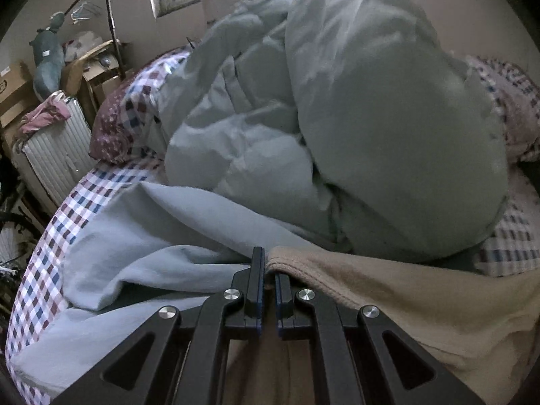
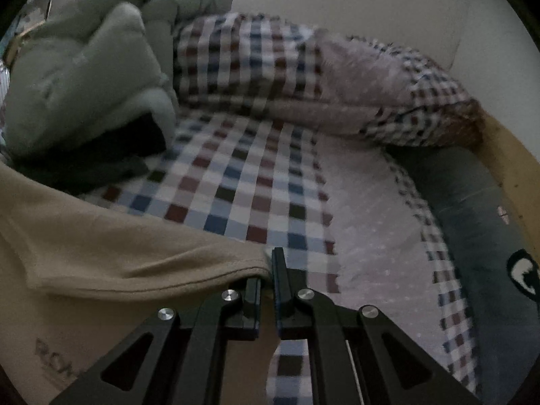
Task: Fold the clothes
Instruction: 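Lift the beige garment high with both grippers and stretch it out, then lower the beige garment onto the bed and open both grippers, then withdraw both open grippers from the garment laid flat on the bed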
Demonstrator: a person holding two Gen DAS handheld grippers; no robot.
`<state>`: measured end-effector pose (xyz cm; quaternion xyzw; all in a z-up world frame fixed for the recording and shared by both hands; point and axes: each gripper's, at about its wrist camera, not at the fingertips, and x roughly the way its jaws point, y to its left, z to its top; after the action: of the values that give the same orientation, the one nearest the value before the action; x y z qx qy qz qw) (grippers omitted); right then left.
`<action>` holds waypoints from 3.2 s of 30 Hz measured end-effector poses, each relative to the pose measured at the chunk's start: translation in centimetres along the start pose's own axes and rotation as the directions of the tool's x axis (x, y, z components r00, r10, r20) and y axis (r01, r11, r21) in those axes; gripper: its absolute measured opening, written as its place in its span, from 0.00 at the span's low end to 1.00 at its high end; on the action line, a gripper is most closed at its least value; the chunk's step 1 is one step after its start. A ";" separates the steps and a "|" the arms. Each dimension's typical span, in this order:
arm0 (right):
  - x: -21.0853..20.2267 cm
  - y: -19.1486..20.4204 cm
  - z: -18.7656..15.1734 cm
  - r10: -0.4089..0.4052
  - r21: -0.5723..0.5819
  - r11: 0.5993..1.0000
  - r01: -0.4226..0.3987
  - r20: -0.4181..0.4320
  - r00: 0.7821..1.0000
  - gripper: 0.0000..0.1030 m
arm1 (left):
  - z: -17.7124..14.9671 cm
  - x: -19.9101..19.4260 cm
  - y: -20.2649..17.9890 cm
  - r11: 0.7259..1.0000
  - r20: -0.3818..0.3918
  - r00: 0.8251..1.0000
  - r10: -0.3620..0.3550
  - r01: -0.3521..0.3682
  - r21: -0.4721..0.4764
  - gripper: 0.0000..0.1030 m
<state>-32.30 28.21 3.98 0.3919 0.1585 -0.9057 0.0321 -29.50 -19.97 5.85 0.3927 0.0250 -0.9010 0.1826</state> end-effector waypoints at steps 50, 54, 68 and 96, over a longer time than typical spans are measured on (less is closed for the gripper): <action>-0.2 8.9 8.6 0.043 -0.165 0.986 -0.023 0.119 0.992 0.42 | -3.2 -8.7 -5.3 0.789 -0.131 0.795 -0.593 0.605 0.103 0.63; -0.1 9.2 8.1 0.019 -0.175 0.985 -0.003 0.090 0.996 0.45 | -3.7 -7.6 -6.4 0.760 -0.240 0.742 -0.625 0.649 0.026 0.63; -4.2 9.1 3.3 0.192 -0.142 0.975 -0.172 0.138 0.972 0.48 | 3.4 -4.5 -8.6 0.854 -0.087 0.850 -0.520 0.512 -0.093 0.24; -32.2 2.5 -9.5 0.385 0.050 0.896 -0.441 0.408 0.828 0.62 | -10.0 -33.7 9.2 0.835 0.250 0.799 -0.547 0.541 0.099 0.67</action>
<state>-2.96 26.65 20.40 0.2311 -0.0047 -0.9453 0.2301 1.77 -16.28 23.98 0.2451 0.1015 -0.9603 -0.0865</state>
